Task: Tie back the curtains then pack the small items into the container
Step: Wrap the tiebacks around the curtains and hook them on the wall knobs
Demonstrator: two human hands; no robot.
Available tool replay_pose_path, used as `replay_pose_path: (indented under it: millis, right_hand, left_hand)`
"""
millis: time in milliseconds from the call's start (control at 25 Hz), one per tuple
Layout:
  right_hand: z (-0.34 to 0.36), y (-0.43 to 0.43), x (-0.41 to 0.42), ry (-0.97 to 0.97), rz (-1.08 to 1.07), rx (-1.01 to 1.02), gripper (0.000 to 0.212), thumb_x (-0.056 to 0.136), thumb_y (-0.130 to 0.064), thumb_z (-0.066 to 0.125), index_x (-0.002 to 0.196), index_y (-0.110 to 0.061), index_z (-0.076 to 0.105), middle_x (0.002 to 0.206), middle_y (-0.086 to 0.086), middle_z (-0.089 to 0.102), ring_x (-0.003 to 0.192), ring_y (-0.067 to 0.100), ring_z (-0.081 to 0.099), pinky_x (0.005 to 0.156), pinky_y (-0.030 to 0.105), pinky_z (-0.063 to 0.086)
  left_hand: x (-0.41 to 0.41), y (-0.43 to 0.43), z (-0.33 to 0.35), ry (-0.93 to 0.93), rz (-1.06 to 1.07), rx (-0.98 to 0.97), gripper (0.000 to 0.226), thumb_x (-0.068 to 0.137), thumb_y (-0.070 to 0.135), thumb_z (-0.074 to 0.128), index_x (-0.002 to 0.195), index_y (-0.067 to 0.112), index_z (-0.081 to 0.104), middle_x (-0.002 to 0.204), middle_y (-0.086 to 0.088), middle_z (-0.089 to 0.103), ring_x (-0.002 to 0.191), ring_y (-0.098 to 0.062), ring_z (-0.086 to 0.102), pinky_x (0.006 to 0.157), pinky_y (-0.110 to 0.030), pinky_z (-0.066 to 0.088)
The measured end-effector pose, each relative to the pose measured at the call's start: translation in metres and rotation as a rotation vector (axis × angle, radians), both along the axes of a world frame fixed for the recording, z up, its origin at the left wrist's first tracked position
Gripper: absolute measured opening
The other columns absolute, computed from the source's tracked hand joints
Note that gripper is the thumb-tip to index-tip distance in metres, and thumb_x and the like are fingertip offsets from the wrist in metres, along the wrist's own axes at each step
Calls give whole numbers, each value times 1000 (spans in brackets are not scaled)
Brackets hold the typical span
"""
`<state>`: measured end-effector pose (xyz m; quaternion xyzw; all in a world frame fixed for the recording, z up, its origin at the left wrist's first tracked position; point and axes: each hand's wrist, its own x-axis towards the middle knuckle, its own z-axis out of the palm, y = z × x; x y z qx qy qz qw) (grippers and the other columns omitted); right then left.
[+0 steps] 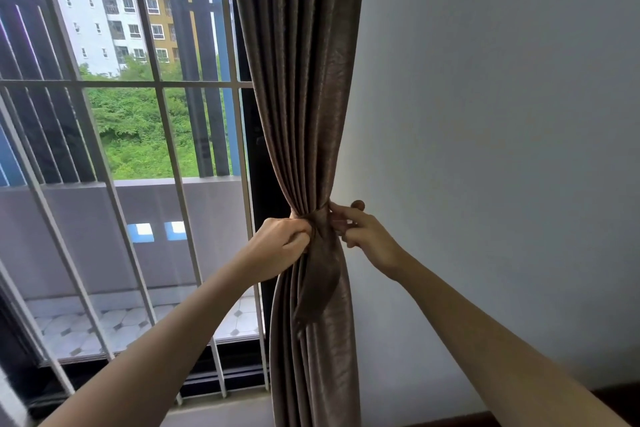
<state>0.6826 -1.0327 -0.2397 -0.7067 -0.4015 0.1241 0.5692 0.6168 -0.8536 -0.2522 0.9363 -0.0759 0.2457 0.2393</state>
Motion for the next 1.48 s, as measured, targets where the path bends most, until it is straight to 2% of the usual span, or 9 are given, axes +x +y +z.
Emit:
replay_pose_path:
  millis: [200, 280, 480, 640, 800, 960, 1160, 1280, 1480]
  right_hand:
    - [-11, 13, 0, -221, -134, -97, 61, 75, -27, 77, 126, -32, 46, 115, -8, 55, 112, 14, 54, 92, 22, 45]
    - [-19, 21, -1, -375, -229, -155, 78, 66, -49, 78, 133, -30, 41, 123, -4, 55, 115, 16, 52, 100, 33, 44]
    - [-26, 41, -9, -524, -443, -284, 106, 58, -67, 72, 142, -28, 23, 124, 1, 48, 109, 18, 53, 96, 33, 45]
    - [-33, 48, -9, -606, -514, -280, 95, 71, -33, 72, 147, -17, 16, 123, 6, 46, 104, 21, 53, 96, 36, 48]
    - [-26, 40, -8, -522, -394, -221, 84, 76, 1, 55, 148, -18, 17, 115, 3, 48, 87, 11, 45, 87, 20, 45]
    - [-11, 17, 18, -383, -216, -115, 63, 80, 10, 48, 135, -18, 44, 97, -10, 58, 72, 1, 55, 67, 4, 43]
    - [-30, -11, 50, 49, -157, 135, 10, 85, -13, 67, 81, -22, 68, 94, 5, 65, 87, 18, 64, 77, 31, 54]
    - [-57, -10, 80, 296, -266, 320, 9, 83, -11, 67, 89, -18, 66, 92, 8, 63, 92, 23, 62, 75, 28, 54]
    - [-65, 6, 89, 493, -202, 538, 20, 88, -1, 57, 102, -16, 59, 104, 13, 63, 96, 19, 64, 78, 21, 54]
  left_hand:
    - [2, 9, 0, -187, 23, -47, 9, 84, 1, 62, 91, 6, 67, 74, 4, 61, 60, 1, 58, 61, -4, 42]
    - [3, 11, -2, -239, 65, -113, 12, 81, 1, 67, 89, 6, 60, 70, 4, 60, 56, -2, 59, 57, -5, 43]
    - [13, 11, -6, -330, 166, -103, 18, 78, 4, 69, 92, 6, 58, 67, 6, 58, 56, -8, 59, 58, -20, 51]
    - [13, 13, -5, -391, 119, 72, 20, 79, 4, 71, 98, 3, 65, 72, -5, 68, 57, -16, 61, 60, -24, 54]
    - [12, 21, 0, -383, 170, 122, 24, 80, 22, 66, 100, 8, 69, 66, -2, 69, 55, -23, 65, 56, -29, 52]
    - [12, 33, 18, -247, 117, 247, 26, 82, 32, 63, 96, 12, 71, 54, 5, 59, 50, -21, 57, 54, -24, 41]
    - [12, 75, 27, -66, 14, 282, 28, 83, 39, 62, 96, 15, 67, 52, 11, 45, 48, -11, 46, 55, -31, 44]
    - [44, 78, 21, -37, -18, 242, 20, 83, 26, 70, 97, 12, 67, 55, 7, 52, 53, -14, 57, 59, -33, 47]
    - [35, 82, 23, -53, 30, 115, 19, 80, 19, 73, 95, 10, 69, 58, -7, 62, 55, 0, 59, 55, -10, 40]
